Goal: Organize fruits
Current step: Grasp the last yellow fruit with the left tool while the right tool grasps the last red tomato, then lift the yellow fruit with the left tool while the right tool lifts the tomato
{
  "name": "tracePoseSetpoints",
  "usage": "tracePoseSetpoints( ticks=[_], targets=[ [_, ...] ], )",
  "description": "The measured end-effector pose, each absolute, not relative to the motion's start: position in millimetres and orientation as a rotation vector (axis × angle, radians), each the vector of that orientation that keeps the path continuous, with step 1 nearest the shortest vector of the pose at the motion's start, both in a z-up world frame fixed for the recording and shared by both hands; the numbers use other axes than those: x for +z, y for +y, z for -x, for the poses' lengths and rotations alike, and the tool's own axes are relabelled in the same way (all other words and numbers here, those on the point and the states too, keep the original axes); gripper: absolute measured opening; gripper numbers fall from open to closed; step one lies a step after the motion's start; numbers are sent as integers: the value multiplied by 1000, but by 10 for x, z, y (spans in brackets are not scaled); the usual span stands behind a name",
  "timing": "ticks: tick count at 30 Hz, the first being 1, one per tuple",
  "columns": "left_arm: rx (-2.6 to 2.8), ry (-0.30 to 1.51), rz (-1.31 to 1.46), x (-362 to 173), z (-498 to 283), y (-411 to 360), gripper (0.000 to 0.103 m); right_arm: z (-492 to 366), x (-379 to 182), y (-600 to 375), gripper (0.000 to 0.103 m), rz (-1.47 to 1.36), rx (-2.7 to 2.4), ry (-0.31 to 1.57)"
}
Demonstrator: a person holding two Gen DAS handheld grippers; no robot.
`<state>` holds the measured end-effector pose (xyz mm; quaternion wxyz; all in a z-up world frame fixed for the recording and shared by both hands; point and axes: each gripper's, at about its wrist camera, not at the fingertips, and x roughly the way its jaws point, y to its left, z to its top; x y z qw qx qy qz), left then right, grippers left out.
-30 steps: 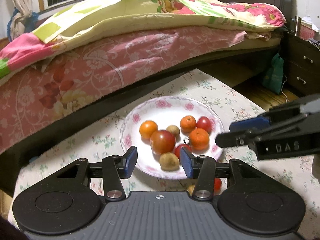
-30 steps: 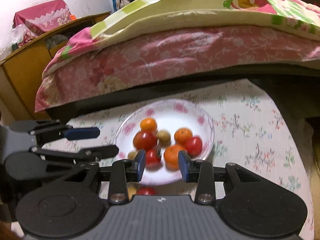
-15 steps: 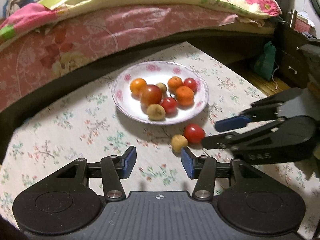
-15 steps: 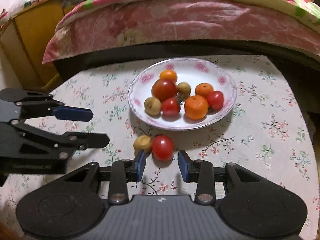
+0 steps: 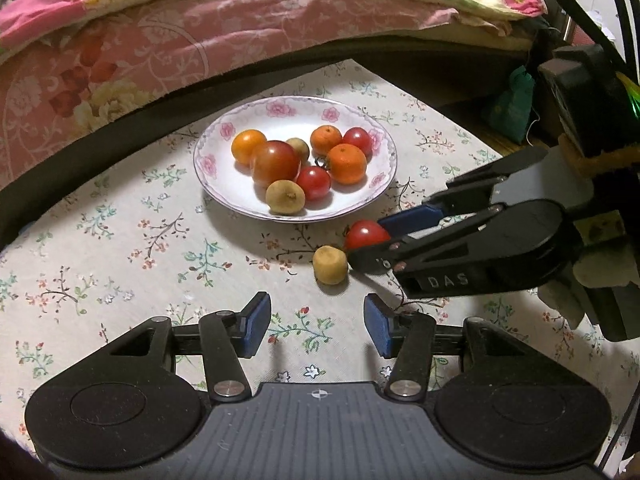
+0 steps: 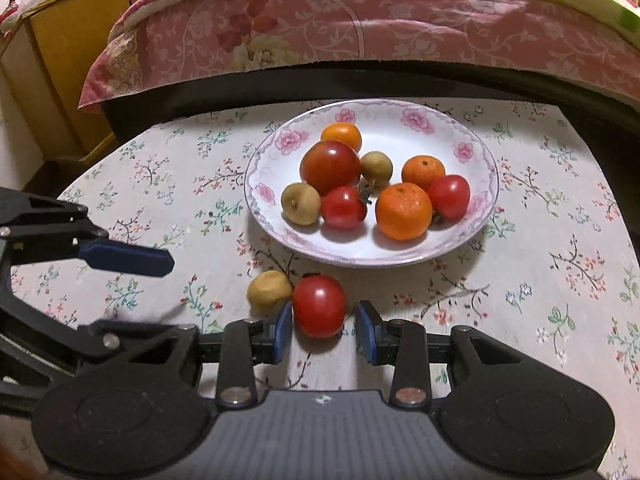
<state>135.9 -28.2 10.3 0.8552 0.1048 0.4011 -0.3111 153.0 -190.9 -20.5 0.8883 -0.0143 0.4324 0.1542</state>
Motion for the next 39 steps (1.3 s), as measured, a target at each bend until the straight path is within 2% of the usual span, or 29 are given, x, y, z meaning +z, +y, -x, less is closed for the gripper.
tracePoseSetpoints(
  ticks=[7,10,23,29,31,34,39],
  targets=[
    [-663,864,-226,14,-1392,-327,62,-1571,-205,-1851,33,51,326,897],
    [-657,858,-236,-27,-1412,-352,62,-1563,-184,-1874,28,42,324,908],
    [-625,838,-193,-167,-1590,-607,62,-1430,-88,-2183,28,3,270,928],
    [-582,801,-226,-193,-1559,-692,55,-1441,-125,-2208,28,12,256,940],
    [-576,801,-221,-185,-1544,-686,42,-1442,-138,-2206,28,16,257,940],
    [-575,814,-218,-171,-1527,-671,35,-1439,-134,-2190,28,21,258,941],
    [-575,836,-228,-114,-1433,-583,32,-1401,-123,-2151,28,35,272,944]
  ],
)
